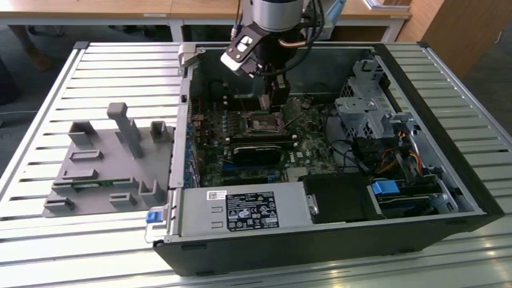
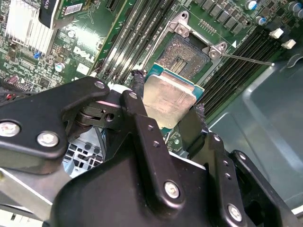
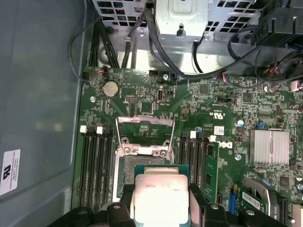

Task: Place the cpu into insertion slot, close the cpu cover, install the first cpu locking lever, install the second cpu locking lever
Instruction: 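Place the cpu into insertion slot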

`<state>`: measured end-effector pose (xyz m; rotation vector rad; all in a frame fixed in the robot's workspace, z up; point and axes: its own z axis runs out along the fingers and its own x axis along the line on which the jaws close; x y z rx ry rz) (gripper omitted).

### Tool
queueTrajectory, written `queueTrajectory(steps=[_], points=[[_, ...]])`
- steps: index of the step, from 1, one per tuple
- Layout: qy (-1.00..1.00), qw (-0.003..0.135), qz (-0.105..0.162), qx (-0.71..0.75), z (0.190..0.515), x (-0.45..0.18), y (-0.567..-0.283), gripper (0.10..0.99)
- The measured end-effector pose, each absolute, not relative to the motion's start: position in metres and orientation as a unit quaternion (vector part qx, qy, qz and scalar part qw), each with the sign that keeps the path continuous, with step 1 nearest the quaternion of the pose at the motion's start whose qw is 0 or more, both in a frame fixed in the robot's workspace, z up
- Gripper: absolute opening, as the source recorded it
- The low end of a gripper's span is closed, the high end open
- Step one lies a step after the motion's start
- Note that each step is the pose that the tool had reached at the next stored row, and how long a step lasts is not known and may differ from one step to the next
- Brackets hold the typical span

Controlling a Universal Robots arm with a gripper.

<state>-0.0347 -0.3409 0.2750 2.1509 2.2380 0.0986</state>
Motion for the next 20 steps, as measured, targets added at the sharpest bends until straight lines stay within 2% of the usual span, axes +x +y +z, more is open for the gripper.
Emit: queueTrajectory(steps=[20], points=[[0.721,0.018,0.031,0.692,0.2665,-0.0347,-0.341,0.541]])
